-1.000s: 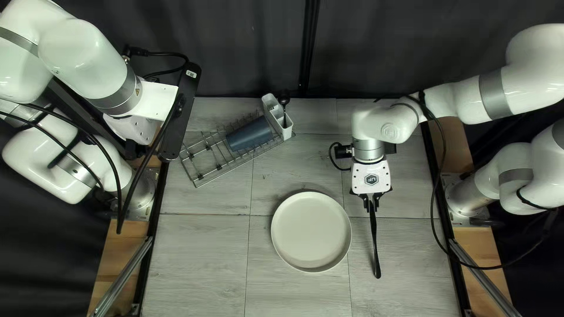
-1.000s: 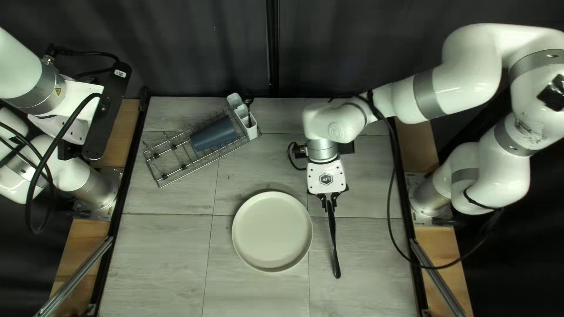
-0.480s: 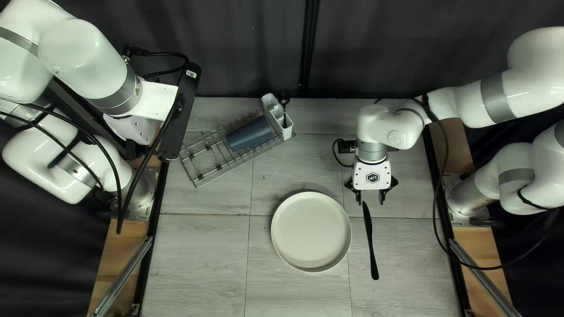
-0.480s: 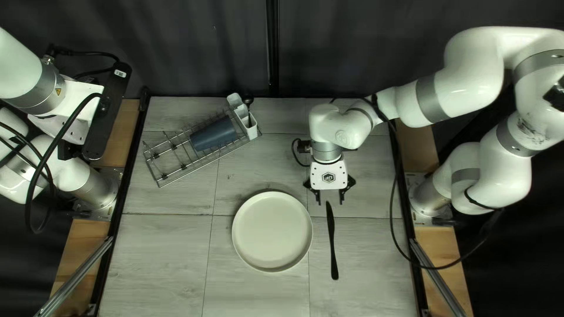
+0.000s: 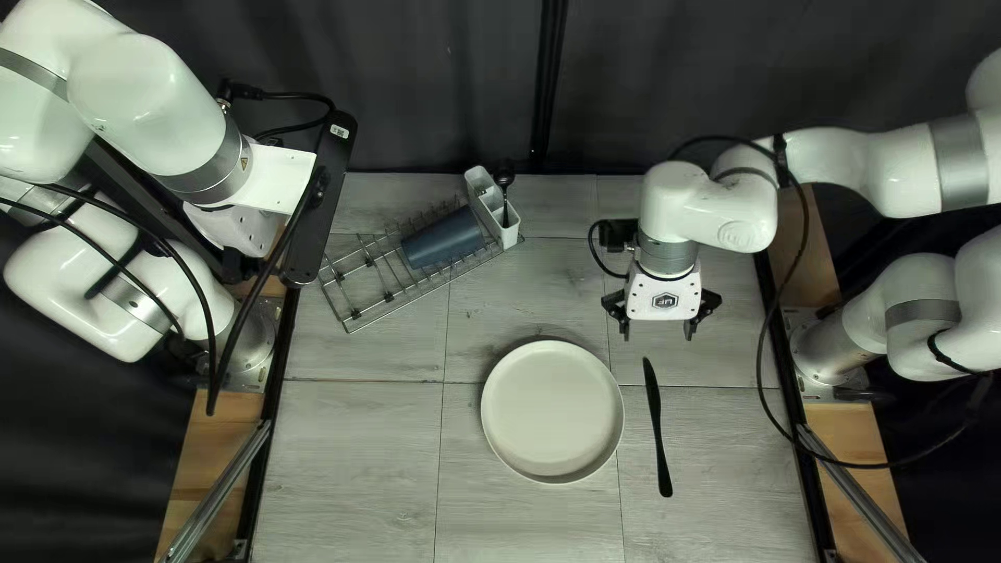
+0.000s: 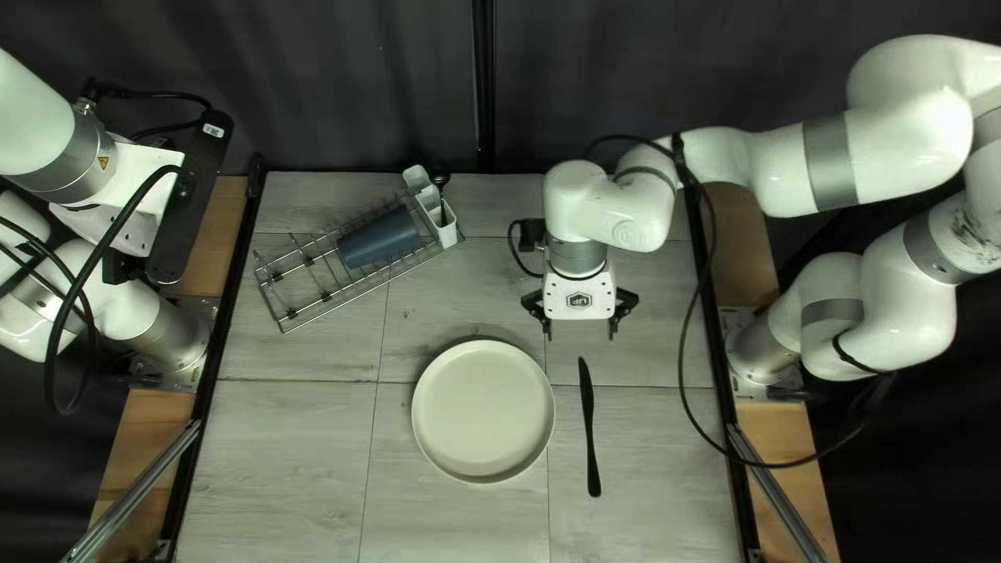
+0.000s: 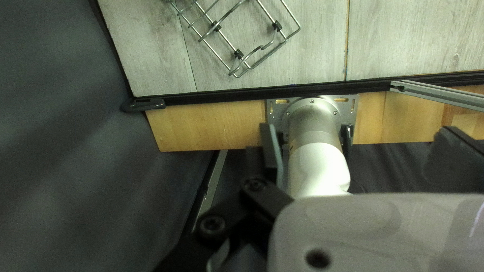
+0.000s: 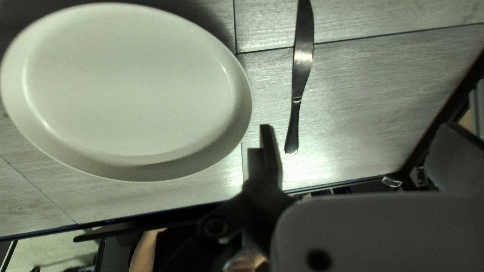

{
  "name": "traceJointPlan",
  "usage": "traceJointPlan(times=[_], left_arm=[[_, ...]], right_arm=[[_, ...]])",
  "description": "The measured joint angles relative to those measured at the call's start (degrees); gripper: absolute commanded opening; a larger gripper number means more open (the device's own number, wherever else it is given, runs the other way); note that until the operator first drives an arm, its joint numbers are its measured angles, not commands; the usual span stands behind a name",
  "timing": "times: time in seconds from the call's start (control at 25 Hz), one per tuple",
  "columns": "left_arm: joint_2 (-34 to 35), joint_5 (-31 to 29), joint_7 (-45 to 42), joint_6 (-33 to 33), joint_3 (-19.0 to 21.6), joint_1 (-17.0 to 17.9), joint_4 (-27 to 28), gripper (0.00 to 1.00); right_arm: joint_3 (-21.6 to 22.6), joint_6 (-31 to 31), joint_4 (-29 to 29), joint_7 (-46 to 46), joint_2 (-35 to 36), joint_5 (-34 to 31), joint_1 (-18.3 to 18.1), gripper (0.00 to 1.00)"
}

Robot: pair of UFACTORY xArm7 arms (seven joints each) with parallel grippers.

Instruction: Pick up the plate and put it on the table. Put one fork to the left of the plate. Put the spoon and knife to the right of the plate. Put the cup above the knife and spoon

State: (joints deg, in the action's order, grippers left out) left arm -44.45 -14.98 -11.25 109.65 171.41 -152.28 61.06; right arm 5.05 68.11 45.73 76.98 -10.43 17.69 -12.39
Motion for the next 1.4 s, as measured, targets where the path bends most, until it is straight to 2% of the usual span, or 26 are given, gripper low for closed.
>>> traceJointPlan(times=[0.2, 0.4, 0.52, 0.84, 1.0, 1.24, 1.4], left_arm=[[0.0, 0.0, 0.0, 0.0, 0.0, 0.0, 0.0, 1.0], [0.0, 0.0, 0.0, 0.0, 0.0, 0.0, 0.0, 1.0], [0.0, 0.0, 0.0, 0.0, 0.0, 0.0, 0.0, 1.0], [0.0, 0.0, 0.0, 0.0, 0.0, 0.0, 0.0, 1.0], [0.0, 0.0, 0.0, 0.0, 0.0, 0.0, 0.0, 1.0], [0.0, 0.0, 0.0, 0.0, 0.0, 0.0, 0.0, 1.0], [0.0, 0.0, 0.0, 0.0, 0.0, 0.0, 0.0, 1.0]], right_arm=[[0.0, 0.4, 0.8, -1.0, 0.5, -0.5, 0.1, 1.0], [0.8, 7.3, 10.8, -9.6, 3.5, -8.0, 0.9, 1.0], [1.4, 10.1, 14.4, -16.0, 3.6, -13.0, 1.6, 1.0], [1.4, 10.7, 15.3, -18.8, 4.0, -14.4, 1.7, 1.0], [0.1, 11.7, 19.0, -29.4, 5.7, -15.5, 1.0, 1.0], [-2.6, 7.3, 20.4, -55.5, 3.2, -18.8, 0.2, 1.0], [-3.6, 5.5, 19.9, -59.7, 1.9, -19.4, -0.1, 1.0]])
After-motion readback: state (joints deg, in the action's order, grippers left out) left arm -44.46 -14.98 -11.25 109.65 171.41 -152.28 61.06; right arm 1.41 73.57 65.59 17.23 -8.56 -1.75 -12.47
